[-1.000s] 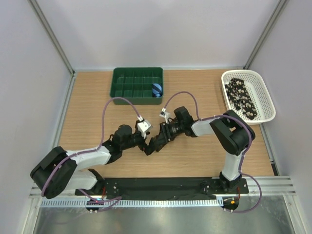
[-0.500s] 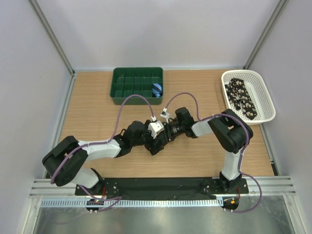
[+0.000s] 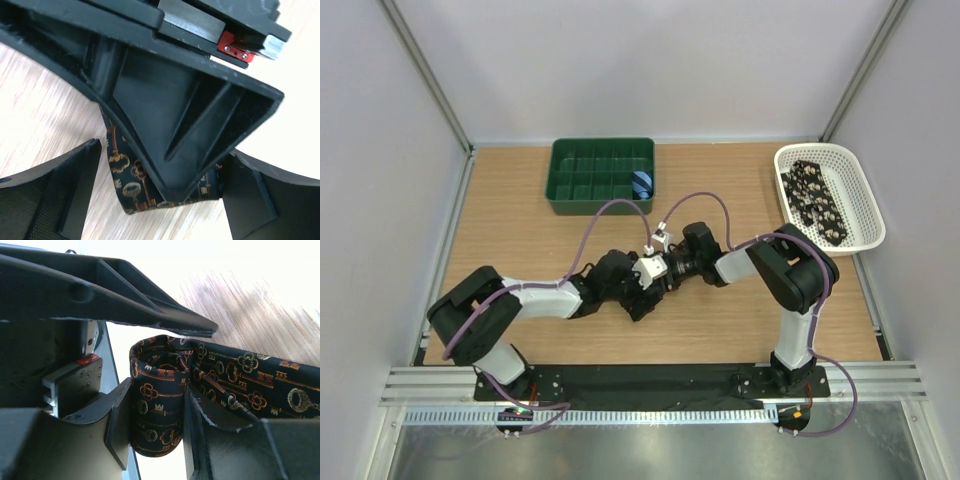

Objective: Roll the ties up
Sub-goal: Roll the tie

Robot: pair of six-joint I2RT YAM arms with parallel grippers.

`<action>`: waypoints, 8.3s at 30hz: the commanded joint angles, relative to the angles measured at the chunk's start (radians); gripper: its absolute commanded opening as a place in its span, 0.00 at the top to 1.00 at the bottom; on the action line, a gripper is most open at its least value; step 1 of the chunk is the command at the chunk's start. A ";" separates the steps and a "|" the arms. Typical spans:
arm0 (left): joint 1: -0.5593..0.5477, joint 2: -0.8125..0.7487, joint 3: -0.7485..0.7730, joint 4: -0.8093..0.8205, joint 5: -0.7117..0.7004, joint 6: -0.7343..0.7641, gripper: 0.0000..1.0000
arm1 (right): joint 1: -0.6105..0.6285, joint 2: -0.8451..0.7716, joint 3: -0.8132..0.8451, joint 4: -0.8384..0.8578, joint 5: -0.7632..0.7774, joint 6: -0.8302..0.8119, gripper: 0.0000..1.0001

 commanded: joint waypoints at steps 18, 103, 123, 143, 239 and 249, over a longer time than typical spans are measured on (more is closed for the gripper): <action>-0.021 0.127 0.159 -0.162 0.032 0.051 0.55 | -0.005 -0.041 -0.010 -0.029 0.037 -0.007 0.76; -0.078 0.229 0.370 -0.567 -0.161 -0.276 0.65 | -0.321 -0.702 -0.206 -0.706 0.805 0.110 0.41; -0.084 0.209 0.360 -0.558 -0.213 -0.304 0.65 | -0.366 -0.335 0.045 -0.644 1.019 0.088 0.40; -0.094 0.216 0.373 -0.574 -0.216 -0.287 0.65 | -0.194 -0.167 0.238 -0.801 1.285 0.021 0.62; 0.018 0.601 0.858 -1.222 0.011 -0.296 0.69 | 0.404 -1.021 -0.239 -0.416 1.126 -0.424 0.54; 0.018 0.643 0.924 -1.309 0.006 -0.295 0.71 | 0.772 -0.672 -0.033 -0.497 1.471 -0.622 0.54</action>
